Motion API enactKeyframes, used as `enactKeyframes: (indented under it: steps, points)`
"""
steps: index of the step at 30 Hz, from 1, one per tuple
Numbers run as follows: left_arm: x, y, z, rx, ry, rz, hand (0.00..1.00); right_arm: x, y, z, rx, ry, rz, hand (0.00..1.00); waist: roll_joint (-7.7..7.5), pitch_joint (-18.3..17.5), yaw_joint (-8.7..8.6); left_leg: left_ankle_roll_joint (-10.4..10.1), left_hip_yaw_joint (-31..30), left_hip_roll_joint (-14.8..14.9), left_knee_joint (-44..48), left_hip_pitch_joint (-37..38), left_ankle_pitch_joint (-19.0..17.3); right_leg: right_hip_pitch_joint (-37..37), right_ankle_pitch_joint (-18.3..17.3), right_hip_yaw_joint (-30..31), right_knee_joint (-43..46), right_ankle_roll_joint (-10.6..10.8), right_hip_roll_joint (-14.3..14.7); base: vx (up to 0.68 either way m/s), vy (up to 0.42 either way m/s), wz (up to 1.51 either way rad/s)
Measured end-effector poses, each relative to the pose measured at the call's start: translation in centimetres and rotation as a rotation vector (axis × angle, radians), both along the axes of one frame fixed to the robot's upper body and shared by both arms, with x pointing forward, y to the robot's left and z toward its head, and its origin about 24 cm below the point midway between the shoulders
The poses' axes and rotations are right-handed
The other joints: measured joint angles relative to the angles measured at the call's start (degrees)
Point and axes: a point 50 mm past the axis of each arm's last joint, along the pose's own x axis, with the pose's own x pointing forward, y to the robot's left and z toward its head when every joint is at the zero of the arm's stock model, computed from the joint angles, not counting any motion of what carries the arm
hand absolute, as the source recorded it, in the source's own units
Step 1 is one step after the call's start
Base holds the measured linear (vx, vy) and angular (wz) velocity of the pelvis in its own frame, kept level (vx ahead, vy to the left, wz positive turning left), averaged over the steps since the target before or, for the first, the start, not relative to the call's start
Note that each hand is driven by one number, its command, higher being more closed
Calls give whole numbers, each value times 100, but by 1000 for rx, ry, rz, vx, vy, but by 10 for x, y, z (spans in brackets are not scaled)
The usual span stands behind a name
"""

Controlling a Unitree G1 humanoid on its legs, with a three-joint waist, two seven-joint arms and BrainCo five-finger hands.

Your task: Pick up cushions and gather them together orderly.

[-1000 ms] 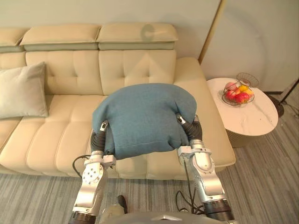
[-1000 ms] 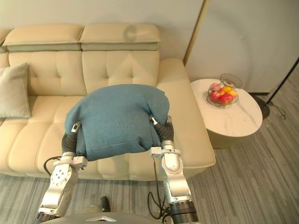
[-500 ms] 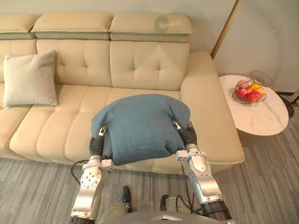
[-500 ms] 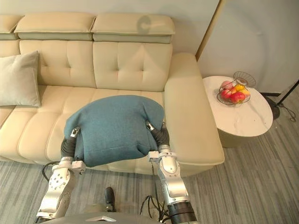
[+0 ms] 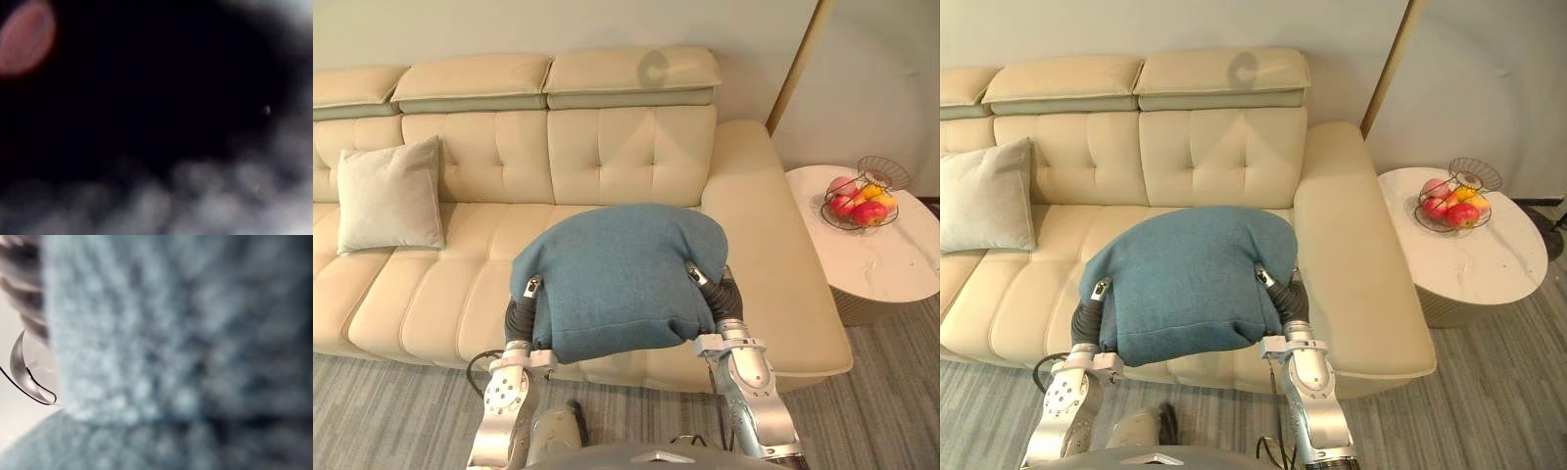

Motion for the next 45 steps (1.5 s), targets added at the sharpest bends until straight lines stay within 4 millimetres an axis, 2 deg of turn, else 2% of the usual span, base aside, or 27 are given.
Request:
enactKeyframes:
  steps: [1,2,3,4,7,9,10,11,12,13,14,15,17,19,22,28,33,36,39,41,42,43,44,45]
  points:
    - [1,1,-1,11,4,-5,100,-1,1,-3,12,16,-8,100,-111,-11,-17,28,24,-107,-25,67,16,25,-1,57,-20,43,-81,171,301,-34]
    - [0,4,0,24,2,-6,100,-6,3,-6,27,30,-13,100,-355,-34,-27,96,131,-288,-201,188,-17,-6,13,89,-69,74,-283,85,153,-15]
    - [0,5,0,30,2,-8,100,-7,4,-7,36,35,-16,100,-450,-47,-25,126,189,-369,-262,211,-10,-22,11,136,-85,97,-364,112,208,-44]
    - [-2,7,-2,41,12,-10,100,-8,7,-8,57,37,-20,100,-666,-66,-5,240,456,-523,-367,315,-66,-103,32,321,-75,154,-566,83,167,-39]
    - [-3,8,-3,43,17,-11,100,-9,8,-9,61,43,-16,100,-730,-82,-35,377,710,-704,-143,358,-341,-231,75,503,87,208,-796,75,182,-48]
    - [-3,8,-3,43,17,-11,100,-9,8,-10,59,45,-15,100,-724,-82,-36,370,826,-716,-71,353,-478,-447,73,671,375,208,-844,26,131,-44]
    - [-3,8,-3,42,17,-11,100,-8,7,-13,49,57,-11,100,-706,-76,-47,447,860,-715,-24,366,-565,-777,75,793,994,205,-856,11,131,-34]
    - [-3,8,-3,45,19,-13,100,-7,7,-20,46,87,-10,100,-744,-48,-143,481,871,-737,-44,465,-563,-1146,105,881,1804,159,-885,12,127,-28]
    - [-3,8,-3,45,22,-13,100,-6,7,-23,46,100,-9,100,-764,-21,-181,539,868,-734,-59,548,-560,-1272,129,920,2080,109,-891,12,87,-4]
    - [-3,8,-4,46,29,-14,100,-7,7,-30,43,129,-10,100,-776,6,-230,593,859,-714,-133,721,-573,-1312,3,1047,2322,28,-853,0,0,0]
    - [-2,8,-4,47,24,-13,100,-7,8,-33,43,144,-6,100,-756,33,-246,631,856,-694,-183,833,-606,-1348,-309,1187,2116,110,-627,12,-47,8]
    - [-1,8,-3,47,19,-14,100,-7,9,-33,44,144,-4,100,-783,25,-239,605,840,-699,-198,838,-625,-1420,-348,1206,1844,78,-428,7,-59,11]
    - [0,6,-4,38,23,-18,100,-6,5,-31,31,134,-6,100,-868,-23,-277,488,643,-847,-230,815,-626,-1425,-107,1276,1310,17,-169,45,-53,36]
    - [0,3,-3,30,19,-24,100,-6,3,-29,17,126,-4,100,-684,-22,-203,438,528,-815,-334,806,-569,-1398,-52,1193,1134,-57,-142,68,-17,13]
    - [1,2,0,14,5,-17,100,-5,4,-28,18,122,-2,100,-543,-69,-97,397,472,-678,-352,723,-444,-1249,198,1044,725,-49,-11,105,-57,6]
    - [1,1,2,10,-4,-20,100,-9,4,-3,27,18,-3,100,-592,-116,-41,351,359,-580,-492,782,-441,-783,521,943,-60,-65,106,83,-19,8]
    - [1,1,3,13,-8,-23,100,-11,4,-4,34,24,-11,100,-680,-254,-50,363,370,-683,-872,958,-301,-707,554,962,-230,-53,79,47,11,1]
    - [3,2,4,17,-15,-25,100,-9,5,-3,39,16,-10,100,-684,-268,-69,382,388,-750,-1189,972,-134,-803,623,972,-329,-49,62,-11,7,-2]
    - [19,2,13,37,-57,-14,100,11,9,2,36,-12,-11,100,-676,-259,-60,410,468,-766,-1366,724,59,-1154,768,1030,-363,-45,63,-73,10,-13]
    - [44,1,29,65,-125,-4,100,34,14,17,38,-77,-25,100,-637,-207,-46,427,516,-761,-1334,316,170,-1568,923,1069,-366,-33,61,-129,15,-8]
    - [51,0,34,69,-147,0,100,39,15,24,40,-102,-33,100,-612,-159,-40,443,518,-757,-1326,229,222,-1663,953,1067,-345,-23,52,-160,15,4]
    - [67,-3,50,71,-205,15,100,51,18,42,40,-170,-52,100,-556,-29,-35,462,529,-760,-1240,11,254,-1901,957,1064,-182,-22,36,-139,15,5]
    - [74,-5,58,73,-236,15,100,56,20,50,41,-204,-54,100,-535,51,-33,467,533,-758,-1182,-77,258,-2001,956,1065,-96,-20,28,-164,18,5]
    - [91,-8,82,84,-318,28,100,69,23,76,40,-298,-77,100,-498,106,-21,468,531,-751,-982,-463,259,-2408,938,1068,139,-8,8,-164,7,5]
